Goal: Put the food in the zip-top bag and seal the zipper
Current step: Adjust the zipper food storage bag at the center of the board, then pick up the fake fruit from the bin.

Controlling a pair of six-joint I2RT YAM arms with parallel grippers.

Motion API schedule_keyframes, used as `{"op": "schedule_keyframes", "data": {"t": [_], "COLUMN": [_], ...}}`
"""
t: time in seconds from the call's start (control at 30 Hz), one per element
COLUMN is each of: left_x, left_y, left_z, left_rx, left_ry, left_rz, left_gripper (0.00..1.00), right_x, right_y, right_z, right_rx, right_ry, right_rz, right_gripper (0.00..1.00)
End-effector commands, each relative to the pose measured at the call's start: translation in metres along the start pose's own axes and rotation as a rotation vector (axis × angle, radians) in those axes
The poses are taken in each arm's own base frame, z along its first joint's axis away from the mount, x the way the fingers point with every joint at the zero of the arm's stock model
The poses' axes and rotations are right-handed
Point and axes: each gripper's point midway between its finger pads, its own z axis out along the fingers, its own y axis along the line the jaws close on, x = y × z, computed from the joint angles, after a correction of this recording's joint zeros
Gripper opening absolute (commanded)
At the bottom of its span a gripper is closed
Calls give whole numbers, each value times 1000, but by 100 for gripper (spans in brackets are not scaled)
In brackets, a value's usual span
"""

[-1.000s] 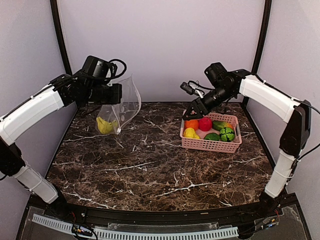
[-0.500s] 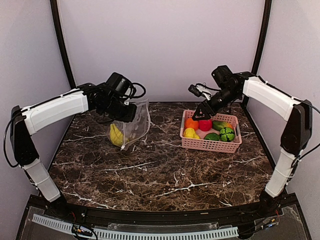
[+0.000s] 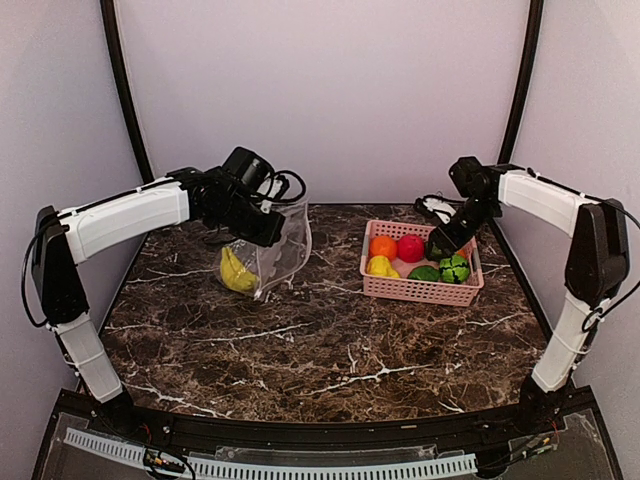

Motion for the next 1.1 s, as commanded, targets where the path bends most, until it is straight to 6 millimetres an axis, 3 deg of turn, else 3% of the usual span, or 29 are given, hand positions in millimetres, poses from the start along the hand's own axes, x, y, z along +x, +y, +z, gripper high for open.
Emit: {"op": "schedule_keyframes", "data": {"t": [0.0, 0.07, 0.1, 0.17, 0.27, 0.47, 0.63, 1.07], "left_x": [-5, -1, -7, 9, 17, 14, 13, 13], "left_y": [-10, -17, -19, -19, -23, -23, -20, -18], "left_z": [-4, 1, -1, 6, 0, -15, -18, -19], "left_rx": [54, 103, 113, 134, 174, 183, 165, 157], "left_ry": [-33, -45, -83, -68, -81, -127, -133, -136], "left_rz": [111, 132, 130, 110, 101, 78, 67, 65], "left_gripper": [1, 1, 1, 1, 1, 1, 1, 1], "right_x": [20, 25, 26, 28, 35, 55, 56, 63], "right_y": [-39, -56, -61, -67, -73, -71, -78, -88], "right_z": [-3, -3, -3, -5, -4, 15, 25, 47], "right_rx": [137, 198, 209, 202, 212, 169, 172, 165], "right_ry": [49, 64, 63, 52, 72, 166, 193, 258], "right_rz": [14, 23, 22, 20, 11, 22, 41, 75], "right_gripper": [59, 68, 70, 71, 71, 75, 80, 80]}}
